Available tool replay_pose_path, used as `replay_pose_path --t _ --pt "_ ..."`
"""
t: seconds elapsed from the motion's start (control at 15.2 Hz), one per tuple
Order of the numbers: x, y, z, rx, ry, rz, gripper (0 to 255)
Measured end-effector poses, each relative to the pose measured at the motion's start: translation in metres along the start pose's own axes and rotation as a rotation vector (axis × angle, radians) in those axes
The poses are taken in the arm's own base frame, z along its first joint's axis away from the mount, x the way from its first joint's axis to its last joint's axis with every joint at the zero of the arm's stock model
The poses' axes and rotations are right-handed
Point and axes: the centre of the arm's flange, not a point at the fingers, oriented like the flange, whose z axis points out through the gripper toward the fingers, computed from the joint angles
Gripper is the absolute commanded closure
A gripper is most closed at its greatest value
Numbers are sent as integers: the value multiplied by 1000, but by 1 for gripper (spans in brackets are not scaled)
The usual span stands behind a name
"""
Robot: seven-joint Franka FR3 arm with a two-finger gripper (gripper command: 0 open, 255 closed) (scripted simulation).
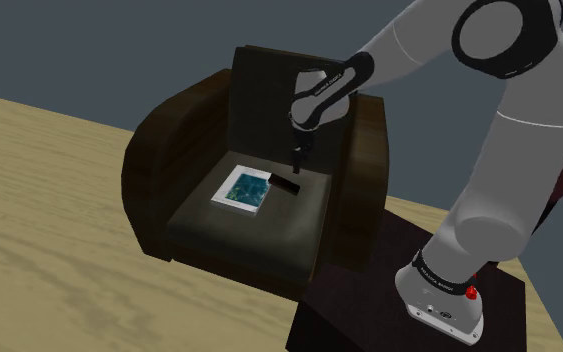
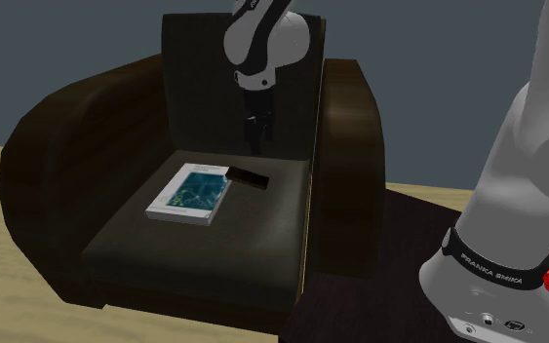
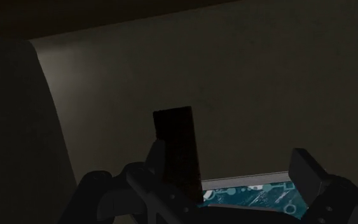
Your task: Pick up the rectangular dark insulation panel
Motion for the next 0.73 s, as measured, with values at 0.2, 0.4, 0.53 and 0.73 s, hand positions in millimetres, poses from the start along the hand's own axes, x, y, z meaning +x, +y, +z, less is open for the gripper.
replay_pose_path --t 0.2,0.4,0.53,0.73 --pt "20 17 30 9 -7 -19 0" --pt "44 34 60 17 -13 -39 0" --pt "57 41 80 23 -17 -52 0" --pt "70 48 104 28 -21 -64 0"
